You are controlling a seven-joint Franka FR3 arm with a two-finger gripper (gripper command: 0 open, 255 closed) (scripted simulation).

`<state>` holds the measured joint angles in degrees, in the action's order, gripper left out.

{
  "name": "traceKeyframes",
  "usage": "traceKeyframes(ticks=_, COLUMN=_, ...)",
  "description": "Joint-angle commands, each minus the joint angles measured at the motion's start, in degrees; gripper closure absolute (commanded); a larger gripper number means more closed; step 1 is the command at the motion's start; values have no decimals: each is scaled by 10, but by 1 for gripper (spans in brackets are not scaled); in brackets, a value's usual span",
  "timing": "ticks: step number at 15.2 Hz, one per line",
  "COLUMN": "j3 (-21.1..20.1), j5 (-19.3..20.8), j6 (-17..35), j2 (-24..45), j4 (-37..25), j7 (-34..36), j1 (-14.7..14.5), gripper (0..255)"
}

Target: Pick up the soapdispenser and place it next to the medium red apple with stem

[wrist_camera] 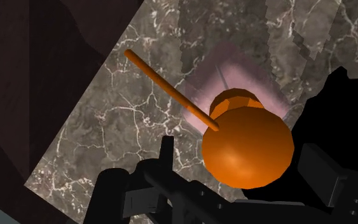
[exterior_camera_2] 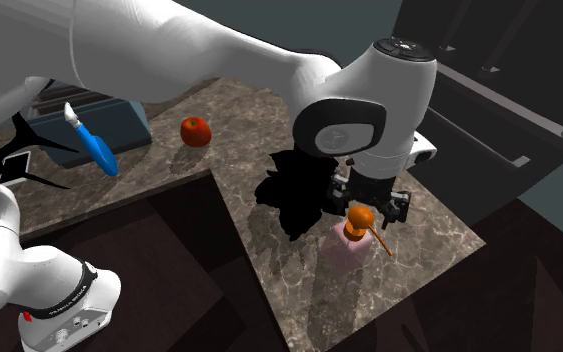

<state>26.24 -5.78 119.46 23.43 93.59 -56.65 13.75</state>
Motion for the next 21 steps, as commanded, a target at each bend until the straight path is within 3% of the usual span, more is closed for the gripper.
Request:
traceKeyframes(ticks=1, j3=-1, j5=-1, j6=6, j2=3, j4=4, j7=-1, j1=1, gripper=0)
traceKeyframes(ticks=8, j3=-1, j5=-1, j6=6, j2=3, j4=4, j7=-1, j1=1, gripper=0)
traceKeyframes(ticks=9, j3=-1, j5=-1, j6=6, j2=3, j4=4, j7=-1, j1=1, gripper=255)
traceKeyframes(ticks=21, j3=1, j5=2, j6=-14, j2=-4, j4=-10, j7=0, j1=0, gripper=255)
